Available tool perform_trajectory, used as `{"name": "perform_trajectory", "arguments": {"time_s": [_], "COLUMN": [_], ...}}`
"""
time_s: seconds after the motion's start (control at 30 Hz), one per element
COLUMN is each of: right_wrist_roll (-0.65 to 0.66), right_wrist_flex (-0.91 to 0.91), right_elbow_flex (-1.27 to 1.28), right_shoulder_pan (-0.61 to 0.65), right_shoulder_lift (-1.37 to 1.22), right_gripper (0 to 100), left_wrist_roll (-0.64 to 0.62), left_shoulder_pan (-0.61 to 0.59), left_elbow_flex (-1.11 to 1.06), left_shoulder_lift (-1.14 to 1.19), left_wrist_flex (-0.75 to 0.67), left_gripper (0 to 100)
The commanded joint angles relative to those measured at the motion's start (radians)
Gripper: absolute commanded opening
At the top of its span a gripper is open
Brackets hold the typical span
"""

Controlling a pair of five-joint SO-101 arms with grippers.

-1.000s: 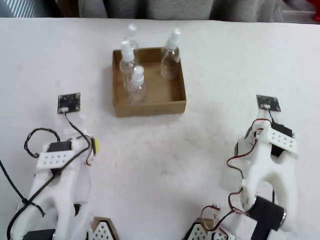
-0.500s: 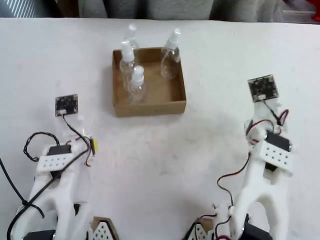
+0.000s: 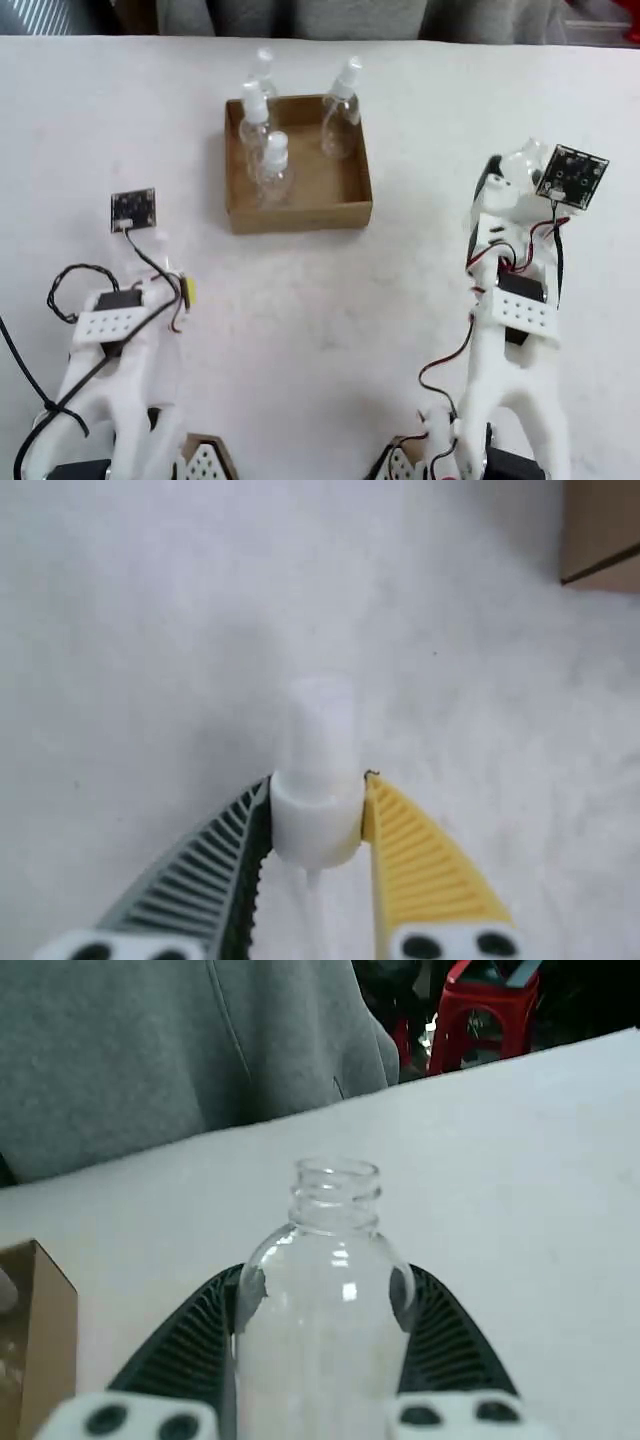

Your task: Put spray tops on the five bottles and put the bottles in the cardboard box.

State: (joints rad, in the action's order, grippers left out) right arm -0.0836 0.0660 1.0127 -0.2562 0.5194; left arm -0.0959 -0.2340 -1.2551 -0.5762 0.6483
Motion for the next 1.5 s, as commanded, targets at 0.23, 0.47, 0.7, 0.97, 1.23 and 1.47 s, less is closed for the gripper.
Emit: {"name": "perform_trajectory", "arguments": {"time_s": [0.23, 0.47, 0.7, 0.97, 1.23, 1.47], "right_wrist_roll": [-0.055, -0.055, -0.046, -0.052, -0.048, -0.048], "right_wrist_flex": [0.369, 0.493, 0.541, 0.354, 0.019, -0.239], "right_elbow_flex": [-0.015, 0.061, 0.325, 0.545, 0.517, 0.595], "right_shoulder_pan": [0.085, 0.099, 0.17, 0.386, 0.74, 0.944], "right_shoulder_lift": [0.033, 0.074, 0.303, 0.668, 1.064, 1.285], "right_gripper": [2.2, 2.2, 2.2, 2.2, 2.2, 2.2], "left_wrist_roll": [-0.002, -0.002, -0.002, -0.002, -0.006, -0.009], "left_shoulder_pan": [-0.012, -0.048, -0.045, -0.047, -0.045, -0.05], "left_elbow_flex": [0.005, 0.005, 0.005, 0.005, 0.005, 0.008], "left_shoulder_lift": [-0.03, -0.03, -0.03, -0.03, -0.035, -0.036], "left_wrist_flex": [-0.012, -0.018, -0.031, -0.048, -0.048, -0.089], "left_gripper": [7, 7, 8, 8, 8, 8]}}
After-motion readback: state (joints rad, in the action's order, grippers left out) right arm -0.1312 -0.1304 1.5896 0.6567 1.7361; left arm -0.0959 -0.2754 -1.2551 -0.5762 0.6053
